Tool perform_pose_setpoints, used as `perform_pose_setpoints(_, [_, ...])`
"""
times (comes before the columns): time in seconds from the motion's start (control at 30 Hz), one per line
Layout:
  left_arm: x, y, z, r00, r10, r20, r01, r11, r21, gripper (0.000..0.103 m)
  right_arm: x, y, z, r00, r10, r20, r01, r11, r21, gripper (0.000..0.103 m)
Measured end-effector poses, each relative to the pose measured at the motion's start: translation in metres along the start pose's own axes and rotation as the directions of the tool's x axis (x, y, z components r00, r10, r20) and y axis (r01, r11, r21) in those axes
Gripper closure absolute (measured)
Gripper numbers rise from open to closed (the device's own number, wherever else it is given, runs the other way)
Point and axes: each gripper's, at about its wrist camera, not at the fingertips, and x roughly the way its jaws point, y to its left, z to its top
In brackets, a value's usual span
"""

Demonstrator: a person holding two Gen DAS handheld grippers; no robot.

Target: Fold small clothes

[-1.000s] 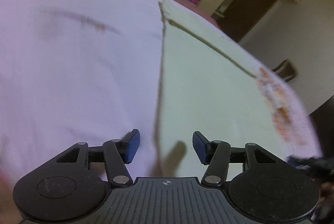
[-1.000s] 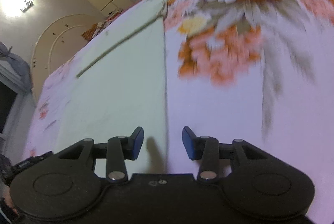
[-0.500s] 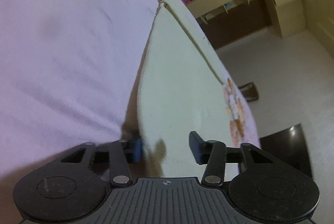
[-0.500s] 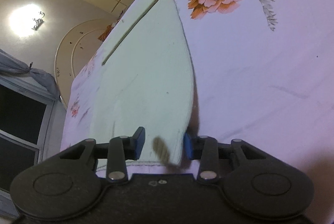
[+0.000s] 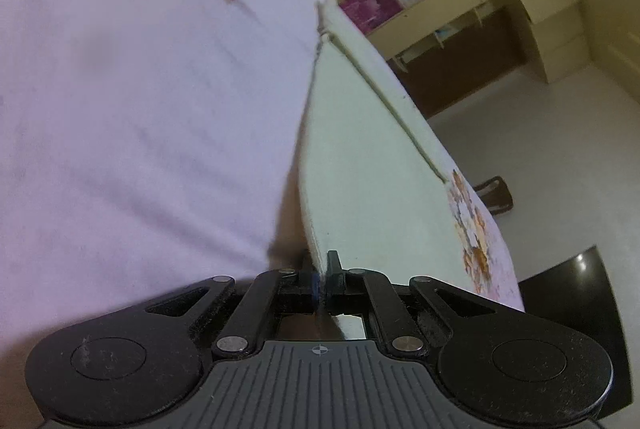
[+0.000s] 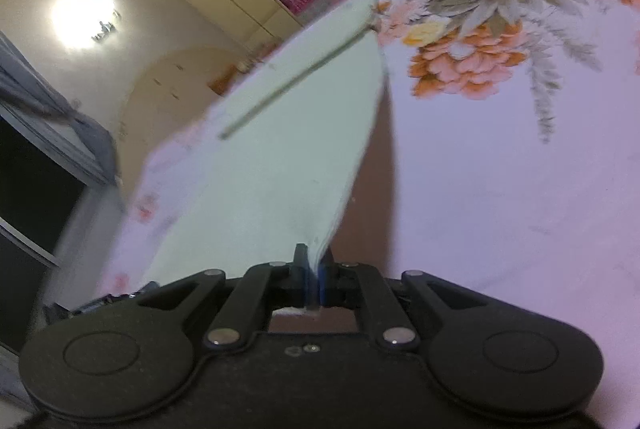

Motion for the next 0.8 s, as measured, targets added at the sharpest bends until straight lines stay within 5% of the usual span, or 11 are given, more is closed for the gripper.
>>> perform_pose_setpoints(0.27, [-0.005,-0.029,0.031,0.991,-0.099,0.09,0.099,0.995,0.006,0.1,0.002,0.017,0.026,0.996,0.052,0.072,-0.052,0.999,-0.007,0.098])
perform_pose_setpoints(0.53, [0.036,-0.078,0.118,0.98,-0.139,0.144,0.135,0.99,0.032,0.1,0.023,0.039,0.115,0.982,0.103,0.158,-0.102,0.995,-0.013,0.098])
perform_pose_setpoints(0.8, [0.12,-0.105,0.22,0.986,-0.082,0.148,0.077,0.996,0.041,0.1,0.074,0.046,0.219,0.976,0.099,0.193,-0.096,0.995,-0.025,0.098])
